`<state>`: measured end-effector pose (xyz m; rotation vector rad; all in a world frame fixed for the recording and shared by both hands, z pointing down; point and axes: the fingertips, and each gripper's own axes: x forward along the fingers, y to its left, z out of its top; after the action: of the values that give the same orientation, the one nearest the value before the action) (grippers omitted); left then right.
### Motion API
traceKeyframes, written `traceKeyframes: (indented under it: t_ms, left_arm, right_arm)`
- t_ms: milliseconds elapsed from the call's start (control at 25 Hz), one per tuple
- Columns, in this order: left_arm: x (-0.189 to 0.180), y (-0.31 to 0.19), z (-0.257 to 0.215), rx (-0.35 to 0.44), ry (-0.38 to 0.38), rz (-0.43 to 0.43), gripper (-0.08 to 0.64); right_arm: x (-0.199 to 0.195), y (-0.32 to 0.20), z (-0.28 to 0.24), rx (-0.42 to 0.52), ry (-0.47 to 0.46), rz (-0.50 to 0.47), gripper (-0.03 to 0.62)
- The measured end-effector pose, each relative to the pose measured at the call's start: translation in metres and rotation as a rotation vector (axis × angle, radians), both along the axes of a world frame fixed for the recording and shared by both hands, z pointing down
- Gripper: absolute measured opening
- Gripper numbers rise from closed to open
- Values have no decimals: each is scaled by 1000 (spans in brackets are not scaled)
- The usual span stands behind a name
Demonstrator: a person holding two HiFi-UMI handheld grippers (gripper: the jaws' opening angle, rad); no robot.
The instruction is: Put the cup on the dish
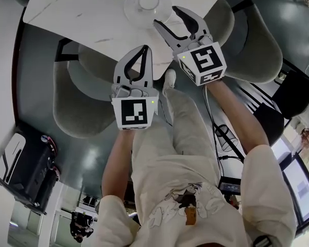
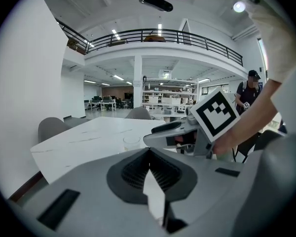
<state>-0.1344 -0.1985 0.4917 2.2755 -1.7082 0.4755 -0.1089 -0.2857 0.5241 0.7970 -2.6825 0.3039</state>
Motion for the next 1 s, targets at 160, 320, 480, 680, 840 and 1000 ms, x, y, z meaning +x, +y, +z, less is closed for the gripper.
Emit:
traceKeyframes:
  t_ms: [160,320,480,680,840,1000]
  left_arm:
    - [12,14,-23,-18,37,-2,2]
    - [17,34,-44,-44,72,-13,2]
    - [24,47,-71,-44,83,-7,2]
    - [27,66,-96,-45,91,-4,2]
    - [28,78,-117,-26,99,-6,2]
    - [27,88,-143,-3,102,-15,2]
  right_arm:
    - [8,14,-30,-24,-32,-10,229]
    - [16,43,-45,-101,-47,-58,227]
    - [32,73,-53,-110,18,-94,227]
    - [39,116,-76,-130,8,-155,227]
    - [43,139,-106,-90,5,-166,227]
    - [37,157,-139,-89,-31,-191,227]
